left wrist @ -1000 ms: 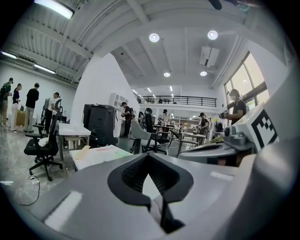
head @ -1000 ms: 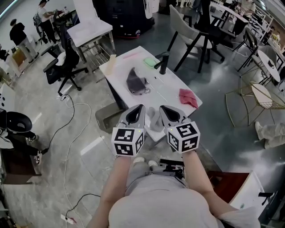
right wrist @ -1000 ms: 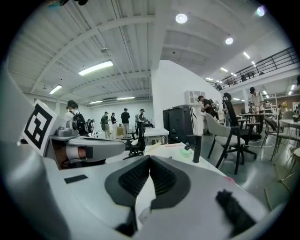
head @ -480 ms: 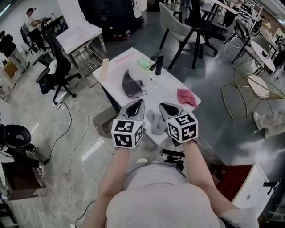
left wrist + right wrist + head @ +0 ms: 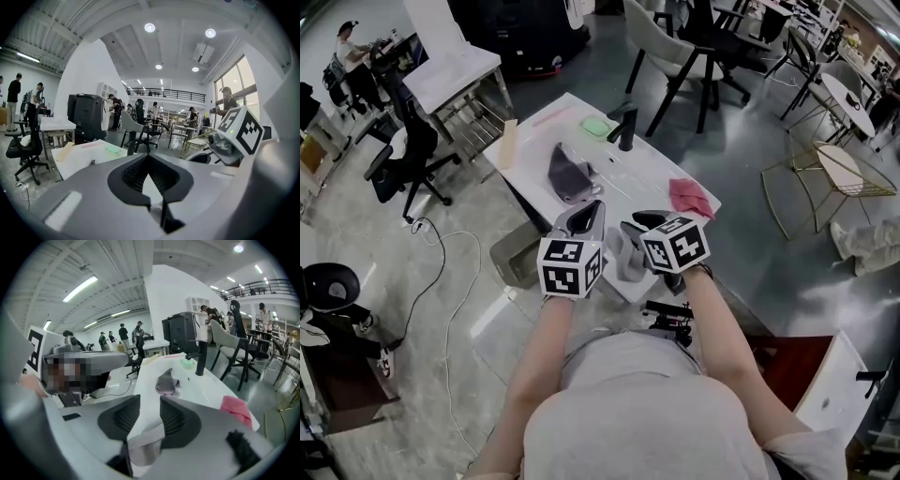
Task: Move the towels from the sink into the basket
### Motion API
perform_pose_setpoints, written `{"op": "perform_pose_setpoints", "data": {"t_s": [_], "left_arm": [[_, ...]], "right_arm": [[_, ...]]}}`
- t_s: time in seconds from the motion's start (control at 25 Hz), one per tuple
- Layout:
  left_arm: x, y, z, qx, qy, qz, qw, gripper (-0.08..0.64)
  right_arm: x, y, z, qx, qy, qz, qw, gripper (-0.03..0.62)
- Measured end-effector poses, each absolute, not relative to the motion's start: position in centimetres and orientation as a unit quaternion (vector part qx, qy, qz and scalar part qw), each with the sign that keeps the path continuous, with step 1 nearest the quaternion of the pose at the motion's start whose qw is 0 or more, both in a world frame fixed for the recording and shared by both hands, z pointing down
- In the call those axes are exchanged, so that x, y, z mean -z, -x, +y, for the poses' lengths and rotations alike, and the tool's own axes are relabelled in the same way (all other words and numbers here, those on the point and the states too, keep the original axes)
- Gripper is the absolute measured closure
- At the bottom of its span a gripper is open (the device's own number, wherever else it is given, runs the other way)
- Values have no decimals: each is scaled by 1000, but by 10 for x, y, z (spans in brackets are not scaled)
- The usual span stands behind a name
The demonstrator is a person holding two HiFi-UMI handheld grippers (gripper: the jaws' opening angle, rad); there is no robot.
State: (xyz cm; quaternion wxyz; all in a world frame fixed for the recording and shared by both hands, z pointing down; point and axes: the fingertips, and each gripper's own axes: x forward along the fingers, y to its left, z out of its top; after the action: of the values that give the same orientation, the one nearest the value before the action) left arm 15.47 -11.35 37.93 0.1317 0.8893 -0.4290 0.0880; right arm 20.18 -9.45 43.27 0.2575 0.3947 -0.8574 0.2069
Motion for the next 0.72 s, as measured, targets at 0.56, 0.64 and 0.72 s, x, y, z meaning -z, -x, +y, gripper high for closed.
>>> {"op": "perform_pose_setpoints", "data": {"t_s": [0.56, 0.64, 0.72], "left_arm": [[-405, -149, -114, -106, -884, -426, 159, 558], [-407, -150, -113, -108, -884, -424, 162, 558], [-409, -152, -111, -109, -885, -422, 165, 558]], "right_arm": [[-527, -209, -82, -327, -344, -797, 374, 373], [-536, -208, -80, -327, -335, -790, 397, 373], [-545, -208, -77, -322, -326, -783, 422, 373]]}}
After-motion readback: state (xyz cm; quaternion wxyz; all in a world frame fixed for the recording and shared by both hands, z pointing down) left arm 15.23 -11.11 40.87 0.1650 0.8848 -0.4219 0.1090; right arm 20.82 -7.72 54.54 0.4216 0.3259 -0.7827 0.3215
